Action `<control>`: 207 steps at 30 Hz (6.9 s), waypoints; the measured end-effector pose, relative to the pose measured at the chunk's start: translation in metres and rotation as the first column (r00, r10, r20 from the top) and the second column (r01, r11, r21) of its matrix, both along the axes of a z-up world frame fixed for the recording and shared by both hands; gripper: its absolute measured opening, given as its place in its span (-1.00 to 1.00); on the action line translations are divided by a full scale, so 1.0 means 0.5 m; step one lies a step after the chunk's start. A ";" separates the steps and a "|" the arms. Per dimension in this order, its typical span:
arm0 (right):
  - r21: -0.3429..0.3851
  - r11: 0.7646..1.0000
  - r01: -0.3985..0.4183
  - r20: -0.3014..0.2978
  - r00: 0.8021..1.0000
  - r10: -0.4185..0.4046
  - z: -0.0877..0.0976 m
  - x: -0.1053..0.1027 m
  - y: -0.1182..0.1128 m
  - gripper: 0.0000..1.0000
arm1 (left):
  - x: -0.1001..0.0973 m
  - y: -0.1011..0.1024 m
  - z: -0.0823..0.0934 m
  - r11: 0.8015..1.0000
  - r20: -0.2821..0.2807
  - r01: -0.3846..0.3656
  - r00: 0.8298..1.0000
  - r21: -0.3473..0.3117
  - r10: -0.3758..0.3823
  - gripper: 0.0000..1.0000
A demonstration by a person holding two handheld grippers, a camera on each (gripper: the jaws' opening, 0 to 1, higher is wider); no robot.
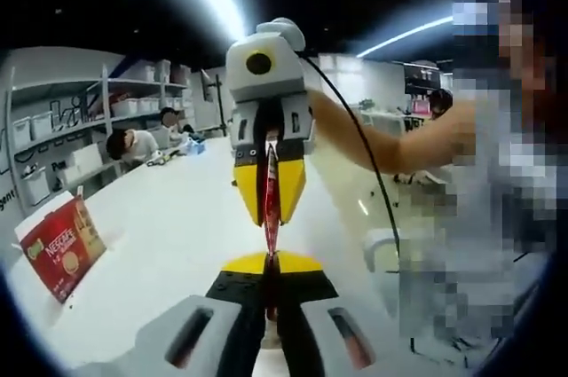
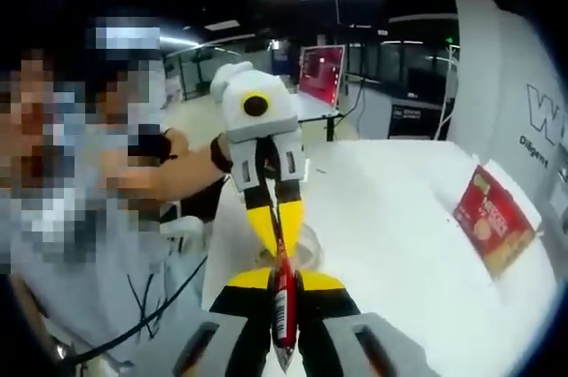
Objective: Tear open the coffee pouch, take out the coffee, and pour the coffee from the pouch into the cup
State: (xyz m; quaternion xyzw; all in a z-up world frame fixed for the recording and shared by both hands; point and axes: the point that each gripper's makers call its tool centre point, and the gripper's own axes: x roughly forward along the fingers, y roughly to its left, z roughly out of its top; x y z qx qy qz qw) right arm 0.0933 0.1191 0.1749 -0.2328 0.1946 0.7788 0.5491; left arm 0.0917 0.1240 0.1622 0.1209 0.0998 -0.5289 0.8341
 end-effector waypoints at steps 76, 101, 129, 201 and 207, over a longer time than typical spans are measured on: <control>0.793 0.514 0.328 -0.384 0.923 0.003 0.089 -0.009 0.007 -0.89 | -0.005 -0.013 0.044 0.980 -0.033 0.005 0.999 -0.201 -0.012 -0.77; 0.763 0.573 0.300 -0.350 0.936 -0.024 0.056 -0.016 0.013 -0.90 | -0.006 -0.018 0.032 0.980 -0.041 0.017 0.999 -0.198 -0.026 -0.90; 0.766 0.576 0.285 -0.335 0.942 -0.021 0.074 -0.017 0.017 -0.88 | -0.005 -0.018 0.057 0.978 -0.008 0.033 0.999 -0.205 -0.036 -0.93; 0.762 0.574 0.301 -0.344 0.938 -0.035 0.078 -0.009 0.011 -0.90 | 0.003 -0.023 0.054 0.974 -0.046 0.002 0.999 -0.226 -0.013 -0.91; 0.762 0.575 0.297 -0.339 0.940 -0.037 0.080 -0.008 0.011 -0.90 | 0.002 -0.023 0.056 0.973 -0.048 0.004 0.999 -0.231 -0.015 -0.91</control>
